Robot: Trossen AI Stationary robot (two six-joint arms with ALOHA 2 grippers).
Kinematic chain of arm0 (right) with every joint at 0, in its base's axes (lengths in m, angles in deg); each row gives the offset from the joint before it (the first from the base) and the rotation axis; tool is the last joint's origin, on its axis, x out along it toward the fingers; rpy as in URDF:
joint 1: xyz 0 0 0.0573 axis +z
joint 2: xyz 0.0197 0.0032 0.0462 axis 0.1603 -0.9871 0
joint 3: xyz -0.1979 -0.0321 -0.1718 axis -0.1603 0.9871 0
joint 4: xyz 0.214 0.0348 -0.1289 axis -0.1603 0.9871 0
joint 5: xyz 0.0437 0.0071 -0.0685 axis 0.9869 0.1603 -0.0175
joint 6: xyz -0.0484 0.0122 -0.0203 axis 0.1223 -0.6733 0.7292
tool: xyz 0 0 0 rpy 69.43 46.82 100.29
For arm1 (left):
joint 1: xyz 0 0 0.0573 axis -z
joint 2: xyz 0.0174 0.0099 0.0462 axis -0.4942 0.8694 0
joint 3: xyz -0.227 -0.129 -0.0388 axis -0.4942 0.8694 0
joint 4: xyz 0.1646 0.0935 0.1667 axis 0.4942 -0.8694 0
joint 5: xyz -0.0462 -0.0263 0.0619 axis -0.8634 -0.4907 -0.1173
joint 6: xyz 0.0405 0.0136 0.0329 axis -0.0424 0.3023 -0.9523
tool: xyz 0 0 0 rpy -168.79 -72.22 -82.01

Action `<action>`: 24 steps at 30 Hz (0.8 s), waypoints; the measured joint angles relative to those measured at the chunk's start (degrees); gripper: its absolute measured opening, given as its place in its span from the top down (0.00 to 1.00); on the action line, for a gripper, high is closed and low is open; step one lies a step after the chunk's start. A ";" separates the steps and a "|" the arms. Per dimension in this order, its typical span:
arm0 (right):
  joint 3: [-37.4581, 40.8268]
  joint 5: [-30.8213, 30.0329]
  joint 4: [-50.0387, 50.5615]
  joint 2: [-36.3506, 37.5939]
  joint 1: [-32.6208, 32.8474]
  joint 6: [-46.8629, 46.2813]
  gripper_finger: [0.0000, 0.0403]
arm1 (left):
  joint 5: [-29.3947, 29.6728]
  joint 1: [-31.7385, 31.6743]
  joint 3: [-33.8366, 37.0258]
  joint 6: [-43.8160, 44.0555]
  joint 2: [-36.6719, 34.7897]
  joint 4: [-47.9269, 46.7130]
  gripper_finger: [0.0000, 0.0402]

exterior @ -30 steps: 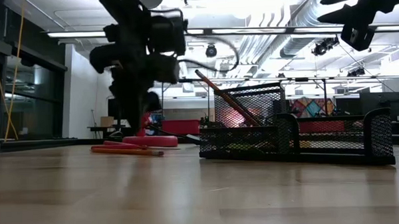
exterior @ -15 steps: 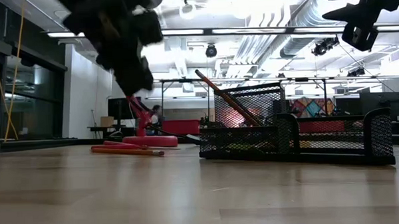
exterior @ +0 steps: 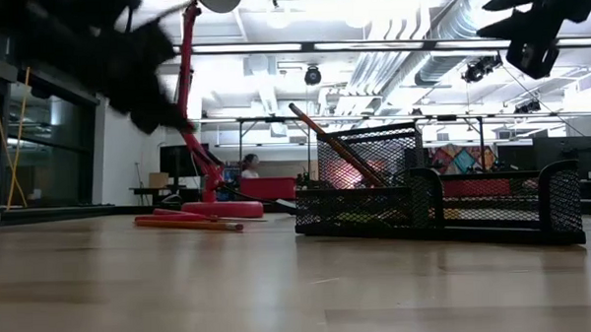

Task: Pick and place office supplies into organizer
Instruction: Put the orange pencil into the black desk organizer

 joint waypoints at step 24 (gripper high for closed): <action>0.00 -8.52 4.32 -2.09 0.00 -22.13 0.71 | -15.19 -9.07 9.06 -21.87 3.89 17.96 0.99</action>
